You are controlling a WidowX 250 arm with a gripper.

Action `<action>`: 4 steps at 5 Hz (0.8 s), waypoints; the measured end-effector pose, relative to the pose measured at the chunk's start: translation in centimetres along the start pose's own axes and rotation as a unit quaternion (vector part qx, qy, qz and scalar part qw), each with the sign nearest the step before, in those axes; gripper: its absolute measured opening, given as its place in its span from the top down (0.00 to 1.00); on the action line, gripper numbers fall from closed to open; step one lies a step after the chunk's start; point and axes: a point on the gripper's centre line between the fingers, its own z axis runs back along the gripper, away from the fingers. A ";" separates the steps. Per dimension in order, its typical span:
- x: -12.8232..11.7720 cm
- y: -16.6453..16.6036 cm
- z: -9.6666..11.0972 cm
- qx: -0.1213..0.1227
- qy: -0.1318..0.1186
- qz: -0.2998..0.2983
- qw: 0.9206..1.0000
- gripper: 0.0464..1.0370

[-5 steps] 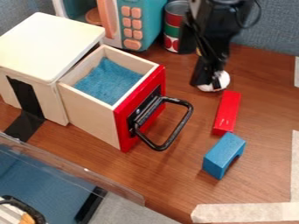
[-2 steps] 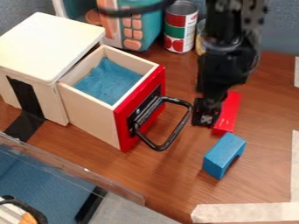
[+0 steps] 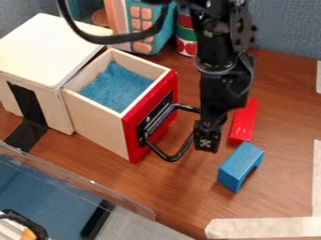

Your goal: Close the drawer.

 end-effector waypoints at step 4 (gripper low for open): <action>-0.9 0.1 -3.0 0.002 -0.010 0.021 1.000 0.04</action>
